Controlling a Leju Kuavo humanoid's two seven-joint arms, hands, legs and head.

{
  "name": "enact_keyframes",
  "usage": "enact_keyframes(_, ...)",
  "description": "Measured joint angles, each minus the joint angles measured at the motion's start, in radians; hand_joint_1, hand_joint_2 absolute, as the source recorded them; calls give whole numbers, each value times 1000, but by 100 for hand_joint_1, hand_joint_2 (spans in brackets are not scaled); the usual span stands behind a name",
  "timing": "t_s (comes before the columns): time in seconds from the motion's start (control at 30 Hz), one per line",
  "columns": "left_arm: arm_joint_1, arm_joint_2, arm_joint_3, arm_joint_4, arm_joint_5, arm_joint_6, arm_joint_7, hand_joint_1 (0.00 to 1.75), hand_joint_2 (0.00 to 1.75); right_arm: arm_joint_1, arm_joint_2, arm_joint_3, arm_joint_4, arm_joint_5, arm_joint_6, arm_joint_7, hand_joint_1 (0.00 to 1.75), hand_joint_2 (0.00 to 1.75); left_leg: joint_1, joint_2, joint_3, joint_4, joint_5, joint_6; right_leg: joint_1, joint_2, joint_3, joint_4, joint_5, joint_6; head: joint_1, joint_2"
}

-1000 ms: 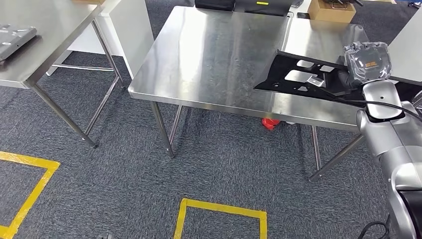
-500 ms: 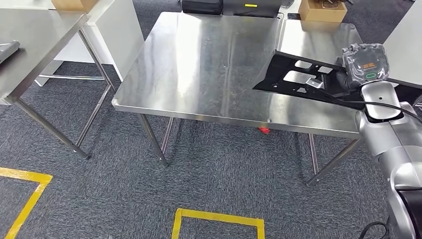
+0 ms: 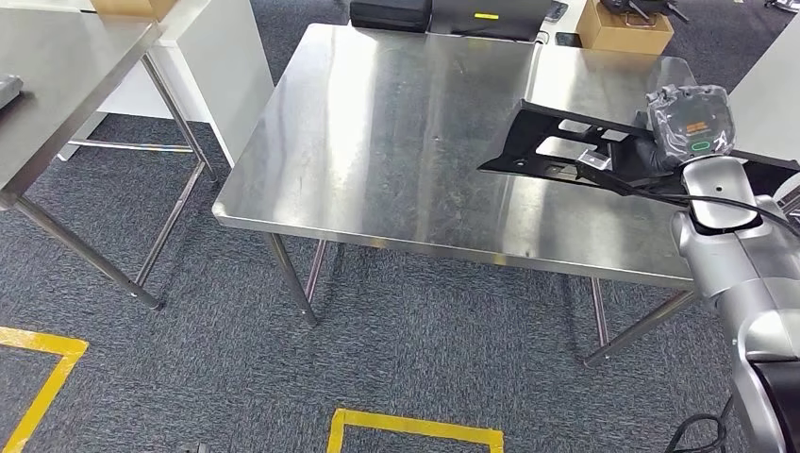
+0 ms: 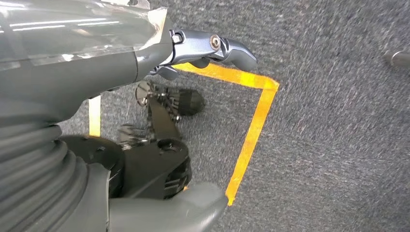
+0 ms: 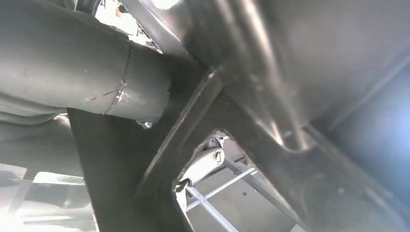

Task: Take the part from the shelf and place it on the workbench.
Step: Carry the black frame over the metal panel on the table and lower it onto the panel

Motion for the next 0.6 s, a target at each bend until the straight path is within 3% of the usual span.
enact_keyframes(0.07, 1, -1, 1, 0, 0, 0, 0, 0, 175, 1, 0, 0, 0, 0, 0, 0, 175, 0, 1, -1, 12, 1, -10, -2, -3, 0, 1, -37, 9, 5, 0, 0)
enact_keyframes(0.13, 2, 0, 5, 0, 0, 0, 3, 0, 175, 2, -4, 0, 5, 0, -2, -1, 175, 0, -3, -4, 41, 15, -53, -19, -11, -10, 32, -195, 137, 21, 1, 0)
enact_keyframes(0.2, -1, 2, 8, 0, -1, 0, 5, 0, 175, 3, -10, -1, 10, -1, -6, -3, 175, 0, -4, -3, 50, 48, -81, -36, -18, -17, 61, -315, 251, 20, 0, 0)
enact_keyframes(0.23, -2, 3, 8, 0, -2, -1, 6, 0, 175, 2, -13, -2, 9, -1, -8, -4, 175, 0, -2, 0, 33, 82, -71, -40, -19, -15, 63, -314, 247, 9, -3, 0)
enact_keyframes(0.3, -6, 4, 8, 0, -4, -2, 8, 0, 175, 0, -18, -4, 8, -2, -10, -4, 175, 0, 5, 5, -41, 191, -66, -53, -19, -13, 75, -312, 236, -9, -2, 0)
enact_keyframes(0.37, -7, 3, 7, 0, -7, -4, 11, 0, 175, 4, -20, -5, 8, -3, -12, -5, 175, 0, 11, 7, -124, 302, -117, -64, -15, -11, 91, -313, 221, -21, -2, 0)
enact_keyframes(0.43, -7, 2, 7, 0, -8, -5, 15, 0, 175, 16, -21, -5, 8, -3, -14, -5, 175, 0, 15, 8, -173, 335, -178, -68, -12, -8, 110, -313, 204, -25, -2, 0)
enact_keyframes(0.47, -7, 3, 7, 0, -8, -5, 16, 0, 175, 22, -22, -5, 8, -3, -16, -5, 175, 0, 15, 8, -177, 312, -179, -66, -10, -7, 121, -313, 196, -25, -2, 0)
enact_keyframes(0.5, -7, 3, 7, 0, -8, -4, 17, 0, 175, 27, -22, -5, 8, -3, -17, -5, 175, 0, 14, 8, -165, 262, -152, -59, -7, -6, 132, -313, 187, -24, -2, 0)
enact_keyframes(0.57, -8, 7, 7, 0, -9, -4, 17, 0, 175, 32, -23, -5, 8, -4, -19, -5, 175, 0, 6, 6, -117, 124, -51, -34, -2, -4, 151, -314, 172, -21, -1, 0)
enact_keyframes(0.6, -8, 9, 7, 0, -9, -3, 17, 0, 175, 32, -24, -5, 8, -4, -20, -4, 175, 0, 1, 1, -96, 72, -14, -22, -1, -1, 158, -316, 165, -17, -1, 0)
